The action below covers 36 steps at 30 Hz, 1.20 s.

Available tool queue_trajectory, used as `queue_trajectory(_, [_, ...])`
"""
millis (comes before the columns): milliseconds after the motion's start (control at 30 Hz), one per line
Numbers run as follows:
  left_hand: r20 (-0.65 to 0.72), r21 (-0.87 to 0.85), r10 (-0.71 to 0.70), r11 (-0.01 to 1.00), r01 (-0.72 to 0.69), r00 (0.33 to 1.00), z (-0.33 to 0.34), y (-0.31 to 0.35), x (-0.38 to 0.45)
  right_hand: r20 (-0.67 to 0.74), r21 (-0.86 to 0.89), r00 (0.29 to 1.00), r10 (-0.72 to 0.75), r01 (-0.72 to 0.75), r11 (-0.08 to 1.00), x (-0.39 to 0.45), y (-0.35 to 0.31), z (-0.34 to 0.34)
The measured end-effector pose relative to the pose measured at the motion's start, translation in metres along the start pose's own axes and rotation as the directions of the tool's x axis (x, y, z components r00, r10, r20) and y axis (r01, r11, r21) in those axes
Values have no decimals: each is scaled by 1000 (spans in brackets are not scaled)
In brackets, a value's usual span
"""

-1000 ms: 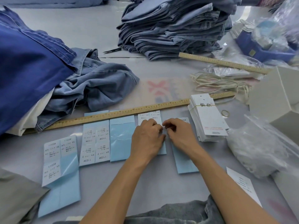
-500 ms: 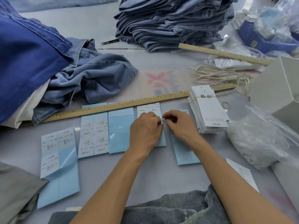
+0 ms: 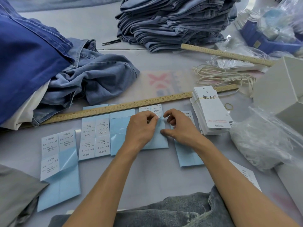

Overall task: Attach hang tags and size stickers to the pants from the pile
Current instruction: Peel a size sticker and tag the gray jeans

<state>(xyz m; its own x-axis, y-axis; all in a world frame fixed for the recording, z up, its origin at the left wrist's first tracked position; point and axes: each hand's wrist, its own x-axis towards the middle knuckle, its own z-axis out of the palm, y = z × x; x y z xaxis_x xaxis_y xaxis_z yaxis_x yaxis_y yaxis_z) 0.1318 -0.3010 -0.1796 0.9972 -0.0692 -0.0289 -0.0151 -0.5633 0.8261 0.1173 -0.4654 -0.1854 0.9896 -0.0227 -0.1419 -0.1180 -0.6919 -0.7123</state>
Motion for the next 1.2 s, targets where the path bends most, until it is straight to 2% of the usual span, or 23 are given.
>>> queue_trajectory(233, [-46,-185,-104,978,94,994,-7,-8,7,9,-92,998,-70,70,993,-1,-4,0])
queue_trajectory(367, [-26,-237,-123,965,113,992,-7,-10,7,-154,-63,980,-129,121,991,-2,-12,1])
queue_trajectory(500, [28,-110,-27,993,30,999,-8,-10,4,-194,49,979,-59,70,996,-2,-16,3])
queue_trajectory(600, [98,58,51,997,-57,994,-8,-12,2,-228,56,974,-16,30,998,0,-13,2])
queue_trajectory(667, [100,150,121,979,-135,988,-7,-12,0,-197,-59,978,-65,55,997,0,-11,1])
queue_trajectory(767, [-35,276,201,943,-184,979,-12,-15,2,-64,-289,990,-127,103,952,2,-7,4])
queue_trajectory(867, [-21,409,197,896,-171,980,-18,-25,5,-76,-357,986,-148,111,927,4,-5,7])
queue_trajectory(1000, [12,454,200,872,-184,980,-19,-30,6,-75,-440,981,-180,129,889,7,-4,7])
queue_trajectory(1200, [2,460,204,869,-182,979,-18,-32,9,-91,-450,975,-204,142,881,8,-8,8])
